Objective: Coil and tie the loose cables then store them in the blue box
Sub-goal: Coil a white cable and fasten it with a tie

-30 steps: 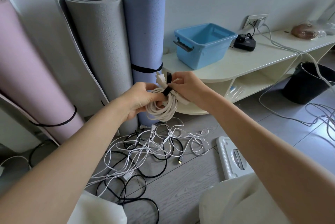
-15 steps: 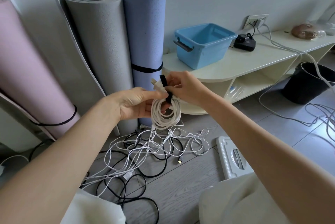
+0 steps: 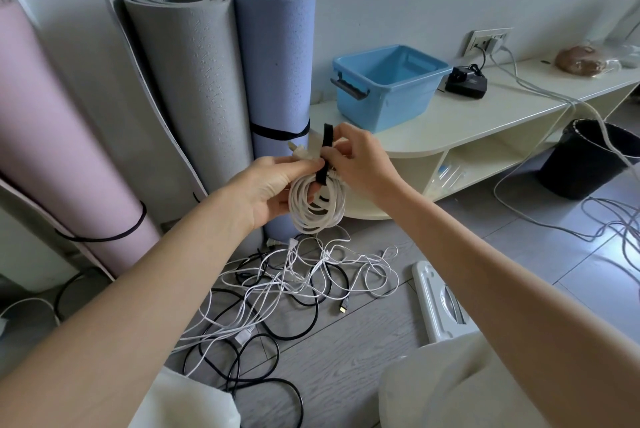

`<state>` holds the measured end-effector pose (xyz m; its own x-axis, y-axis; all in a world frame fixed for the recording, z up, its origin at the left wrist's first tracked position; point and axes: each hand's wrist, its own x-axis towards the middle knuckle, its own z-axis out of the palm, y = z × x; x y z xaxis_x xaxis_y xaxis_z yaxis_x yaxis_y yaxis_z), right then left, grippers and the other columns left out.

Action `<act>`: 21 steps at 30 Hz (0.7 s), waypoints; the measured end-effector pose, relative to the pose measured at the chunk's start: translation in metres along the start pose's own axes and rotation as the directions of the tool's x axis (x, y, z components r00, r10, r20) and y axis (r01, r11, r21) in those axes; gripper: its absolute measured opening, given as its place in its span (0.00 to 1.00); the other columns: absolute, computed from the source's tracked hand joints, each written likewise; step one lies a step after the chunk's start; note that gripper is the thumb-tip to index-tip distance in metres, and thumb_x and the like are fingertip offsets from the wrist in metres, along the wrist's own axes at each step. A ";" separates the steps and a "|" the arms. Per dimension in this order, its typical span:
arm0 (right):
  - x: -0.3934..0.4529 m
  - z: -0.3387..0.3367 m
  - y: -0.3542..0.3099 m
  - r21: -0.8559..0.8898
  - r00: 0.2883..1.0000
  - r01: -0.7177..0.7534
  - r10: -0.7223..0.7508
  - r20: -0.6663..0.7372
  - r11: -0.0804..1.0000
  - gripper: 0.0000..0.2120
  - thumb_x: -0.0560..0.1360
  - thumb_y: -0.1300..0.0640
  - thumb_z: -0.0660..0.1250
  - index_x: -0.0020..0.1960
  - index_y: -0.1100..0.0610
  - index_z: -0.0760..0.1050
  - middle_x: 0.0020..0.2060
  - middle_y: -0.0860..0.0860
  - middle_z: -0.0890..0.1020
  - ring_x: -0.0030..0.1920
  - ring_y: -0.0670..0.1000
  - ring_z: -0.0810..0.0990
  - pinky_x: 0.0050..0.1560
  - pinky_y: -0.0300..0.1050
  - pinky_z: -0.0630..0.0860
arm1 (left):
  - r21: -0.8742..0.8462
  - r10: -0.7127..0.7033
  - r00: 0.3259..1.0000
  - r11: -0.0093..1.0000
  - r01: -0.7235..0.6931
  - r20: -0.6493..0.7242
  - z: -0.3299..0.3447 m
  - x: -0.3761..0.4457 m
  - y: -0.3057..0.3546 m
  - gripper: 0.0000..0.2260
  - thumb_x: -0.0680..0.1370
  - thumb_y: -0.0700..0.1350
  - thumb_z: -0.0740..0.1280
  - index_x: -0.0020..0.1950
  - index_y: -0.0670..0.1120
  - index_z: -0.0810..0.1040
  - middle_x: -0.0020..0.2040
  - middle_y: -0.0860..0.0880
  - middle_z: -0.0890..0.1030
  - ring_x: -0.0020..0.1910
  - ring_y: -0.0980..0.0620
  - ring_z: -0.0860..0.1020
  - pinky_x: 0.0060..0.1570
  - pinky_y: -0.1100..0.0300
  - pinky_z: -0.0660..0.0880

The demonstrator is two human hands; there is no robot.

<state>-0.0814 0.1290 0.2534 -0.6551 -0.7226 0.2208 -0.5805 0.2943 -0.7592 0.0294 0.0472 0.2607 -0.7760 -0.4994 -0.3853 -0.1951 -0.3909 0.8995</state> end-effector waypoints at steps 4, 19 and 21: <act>0.005 0.004 0.008 0.180 0.930 -0.356 0.327 0.169 0.917 0.04 0.75 0.64 0.63 0.42 0.59 0.73 0.34 0.54 0.74 0.37 0.52 0.70 0.38 0.44 0.65 | 0.102 0.078 0.997 0.992 -0.080 0.020 -0.001 0.003 -0.003 0.04 0.74 0.37 0.69 0.40 0.43 0.78 0.26 0.51 0.80 0.23 0.58 0.77 0.30 0.67 0.76; -0.002 -0.014 0.018 0.374 0.812 -0.555 0.387 0.437 0.743 0.10 0.73 0.65 0.67 0.53 0.70 0.75 0.40 0.59 0.77 0.36 0.50 0.77 0.50 0.42 0.76 | 0.377 0.237 0.967 0.890 -0.255 0.096 -0.002 0.006 -0.014 0.06 0.72 0.36 0.71 0.43 0.46 0.78 0.42 0.44 0.80 0.40 0.53 0.77 0.50 0.62 0.75; -0.003 -0.012 0.018 0.360 0.815 -0.549 0.387 0.432 0.754 0.02 0.74 0.66 0.66 0.44 0.64 0.74 0.35 0.57 0.75 0.28 0.46 0.75 0.36 0.37 0.76 | 0.348 0.182 0.974 0.911 -0.219 0.137 0.000 0.005 -0.015 0.09 0.71 0.34 0.72 0.46 0.45 0.78 0.41 0.46 0.80 0.39 0.55 0.77 0.48 0.66 0.74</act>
<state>-0.0961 0.1442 0.2465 -0.5491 -0.7453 -0.3783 0.0962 0.3932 -0.9144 0.0287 0.0502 0.2448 -0.8735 -0.4511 -0.1833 -0.2163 0.0223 0.9761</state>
